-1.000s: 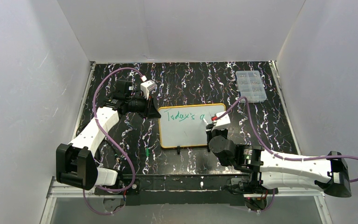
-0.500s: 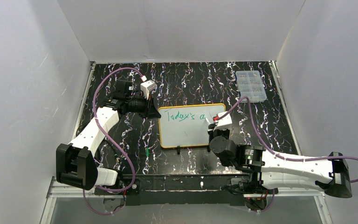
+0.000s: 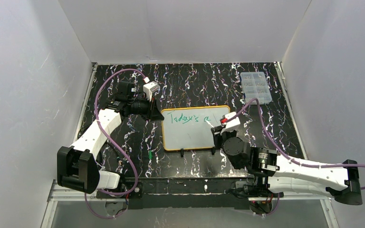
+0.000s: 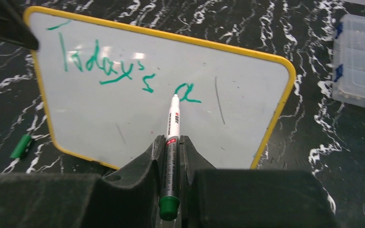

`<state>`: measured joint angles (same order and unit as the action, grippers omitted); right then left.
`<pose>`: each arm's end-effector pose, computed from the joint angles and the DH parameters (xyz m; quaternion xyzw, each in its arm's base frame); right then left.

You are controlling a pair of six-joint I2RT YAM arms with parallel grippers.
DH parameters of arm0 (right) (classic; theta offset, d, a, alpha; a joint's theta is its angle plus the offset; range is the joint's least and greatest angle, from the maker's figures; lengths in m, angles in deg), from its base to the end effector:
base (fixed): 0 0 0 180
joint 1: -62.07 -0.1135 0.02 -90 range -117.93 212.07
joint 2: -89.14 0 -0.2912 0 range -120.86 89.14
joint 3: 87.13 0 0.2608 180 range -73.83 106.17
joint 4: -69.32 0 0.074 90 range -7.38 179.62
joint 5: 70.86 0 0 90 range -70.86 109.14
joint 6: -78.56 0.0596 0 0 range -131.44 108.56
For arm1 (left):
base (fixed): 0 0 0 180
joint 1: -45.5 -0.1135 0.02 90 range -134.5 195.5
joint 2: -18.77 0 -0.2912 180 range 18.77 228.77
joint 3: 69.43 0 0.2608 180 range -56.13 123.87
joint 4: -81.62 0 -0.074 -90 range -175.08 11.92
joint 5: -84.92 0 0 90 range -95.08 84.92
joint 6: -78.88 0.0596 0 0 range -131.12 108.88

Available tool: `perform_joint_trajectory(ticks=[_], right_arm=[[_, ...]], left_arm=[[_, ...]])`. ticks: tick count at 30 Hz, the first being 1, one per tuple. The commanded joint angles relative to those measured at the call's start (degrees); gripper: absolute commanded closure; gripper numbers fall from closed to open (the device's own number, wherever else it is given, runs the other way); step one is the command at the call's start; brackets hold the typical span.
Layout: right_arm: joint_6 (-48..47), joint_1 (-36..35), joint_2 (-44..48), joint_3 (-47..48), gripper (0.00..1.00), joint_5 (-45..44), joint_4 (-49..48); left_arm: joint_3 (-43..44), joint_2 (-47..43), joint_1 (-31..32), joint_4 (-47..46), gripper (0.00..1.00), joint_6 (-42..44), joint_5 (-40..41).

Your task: Write a sentence on the whiteboard

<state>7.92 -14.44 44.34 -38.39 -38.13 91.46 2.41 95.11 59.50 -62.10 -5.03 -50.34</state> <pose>0.0895 0.1580 0.3034 -0.0933 0.7588 0.1220 0.6330 0.2799 -0.1134 0.3003 0.3041 0.7984 -0.3755 0.3593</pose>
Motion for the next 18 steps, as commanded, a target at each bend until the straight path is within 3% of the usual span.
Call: perform_joint_trajectory(ticks=[1, 7, 18], right_arm=[[-4.53, 0.05, 1.59, 1.74, 0.99, 10.11, -5.27], [-4.79, 0.05, -3.41, 2.26, 0.99, 15.01, -8.21], [-7.00, -1.05, -10.37, -0.60, 0.99, 14.47, -22.18]], left_arm=[[0.08, -2.74, -0.38, -0.22, 1.00, 0.36, 1.44], [0.08, -2.86, -0.40, -0.22, 1.00, 0.41, 1.45], [0.23, -2.50, -0.40, -0.13, 1.00, 0.41, 1.75]])
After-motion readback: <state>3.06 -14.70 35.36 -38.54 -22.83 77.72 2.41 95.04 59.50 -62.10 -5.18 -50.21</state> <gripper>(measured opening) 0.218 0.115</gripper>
